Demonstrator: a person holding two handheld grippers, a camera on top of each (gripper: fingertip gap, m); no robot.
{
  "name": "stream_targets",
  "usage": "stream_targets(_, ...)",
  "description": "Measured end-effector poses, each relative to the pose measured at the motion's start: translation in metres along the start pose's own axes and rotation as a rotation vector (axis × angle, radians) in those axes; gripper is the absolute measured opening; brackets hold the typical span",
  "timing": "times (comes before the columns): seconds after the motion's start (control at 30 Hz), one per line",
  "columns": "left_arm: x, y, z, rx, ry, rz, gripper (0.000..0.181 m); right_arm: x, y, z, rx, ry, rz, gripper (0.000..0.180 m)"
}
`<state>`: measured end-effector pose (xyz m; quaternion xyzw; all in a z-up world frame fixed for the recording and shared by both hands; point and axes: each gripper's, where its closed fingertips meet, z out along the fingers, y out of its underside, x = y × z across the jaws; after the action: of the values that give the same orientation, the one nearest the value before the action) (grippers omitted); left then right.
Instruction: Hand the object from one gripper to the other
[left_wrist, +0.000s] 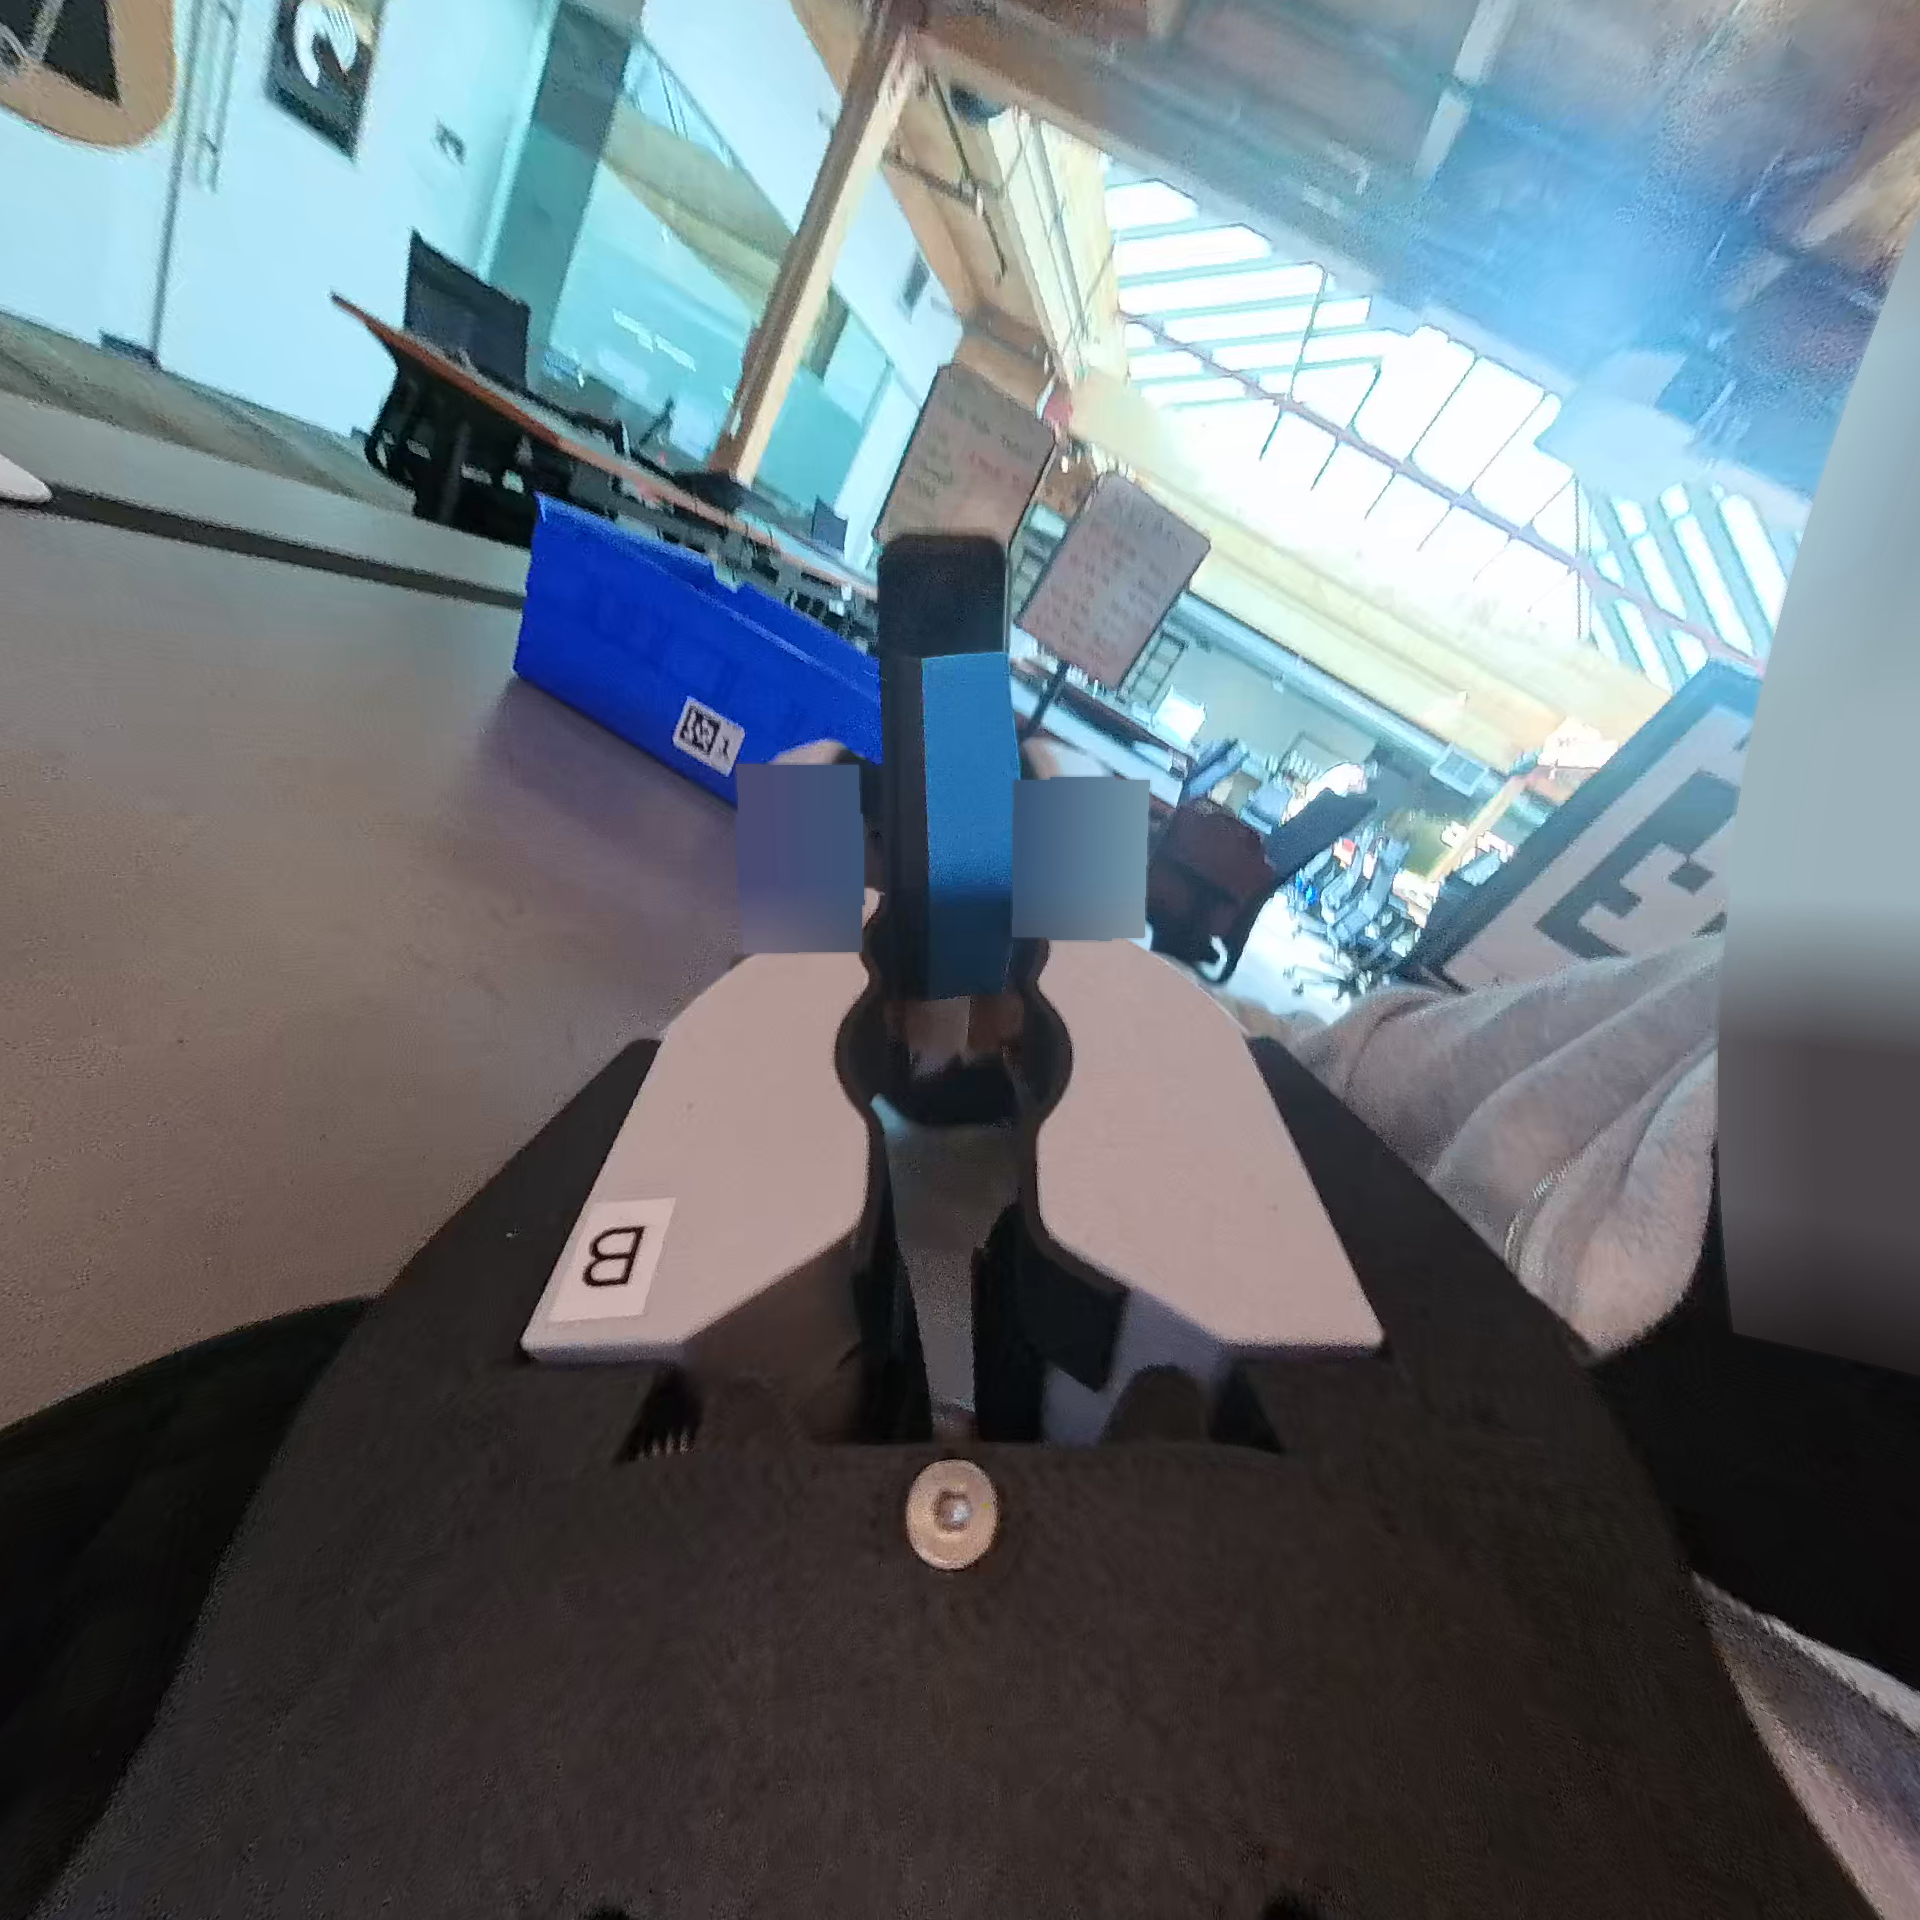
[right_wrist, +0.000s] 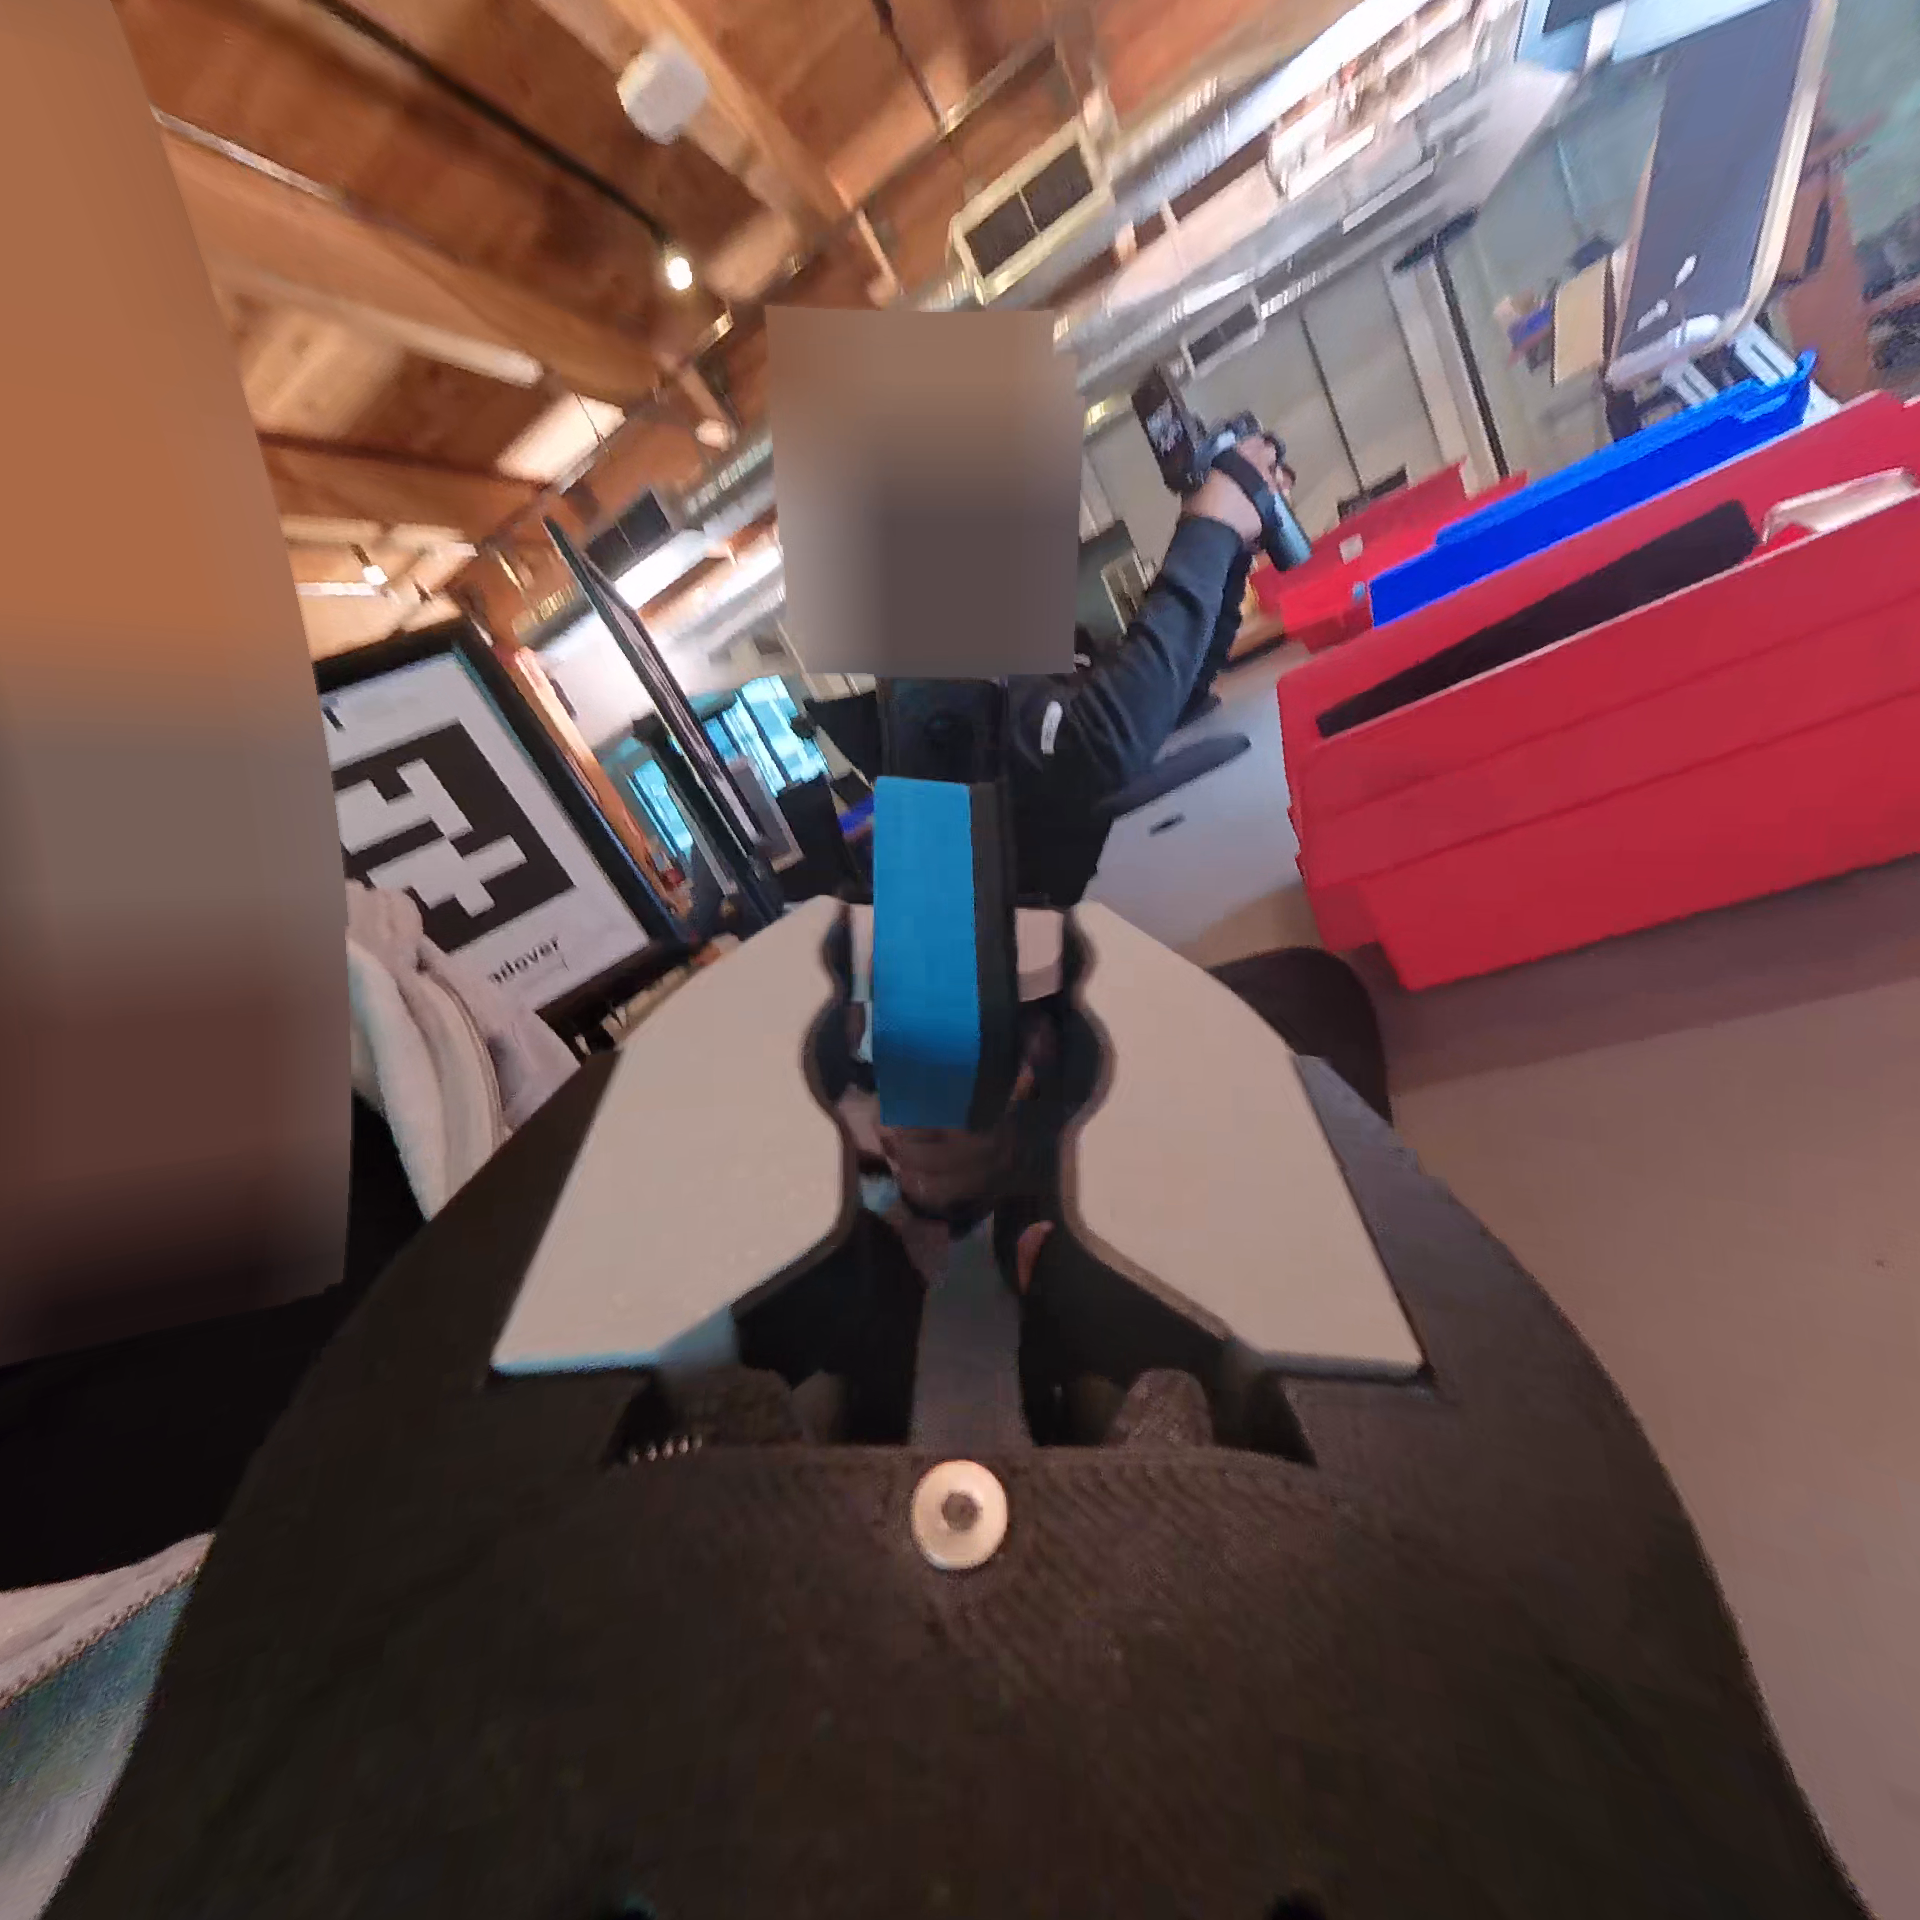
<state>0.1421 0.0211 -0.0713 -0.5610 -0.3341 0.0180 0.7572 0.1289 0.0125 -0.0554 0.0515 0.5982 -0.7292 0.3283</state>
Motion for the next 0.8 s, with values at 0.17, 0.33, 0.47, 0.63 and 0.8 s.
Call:
stream_targets(0.17,0.000,0.012,-0.008,-0.130,0.015,0.006,0.022,-0.005,0.018,0.000,-0.182,-0.008,-0.026,0.024)
stream_targets(0.33,-0.002,0.002,0.005,-0.005,-0.008,-0.019,0.042,-0.003,-0.003,-0.001,0.038,-0.014,0.009,0.023)
stream_targets(0.47,0.000,0.003,0.010,0.013,-0.019,0.016,0.021,-0.002,-0.012,-0.003,0.142,-0.037,0.072,0.023)
stream_targets(0.63,0.002,0.012,0.001,-0.092,0.018,-0.019,0.021,0.001,-0.009,-0.004,0.047,-0.003,0.059,0.043)
stream_targets(0.8,0.000,0.016,-0.006,-0.158,0.007,0.003,0.022,-0.001,0.002,-0.006,-0.097,-0.006,0.060,0.022)
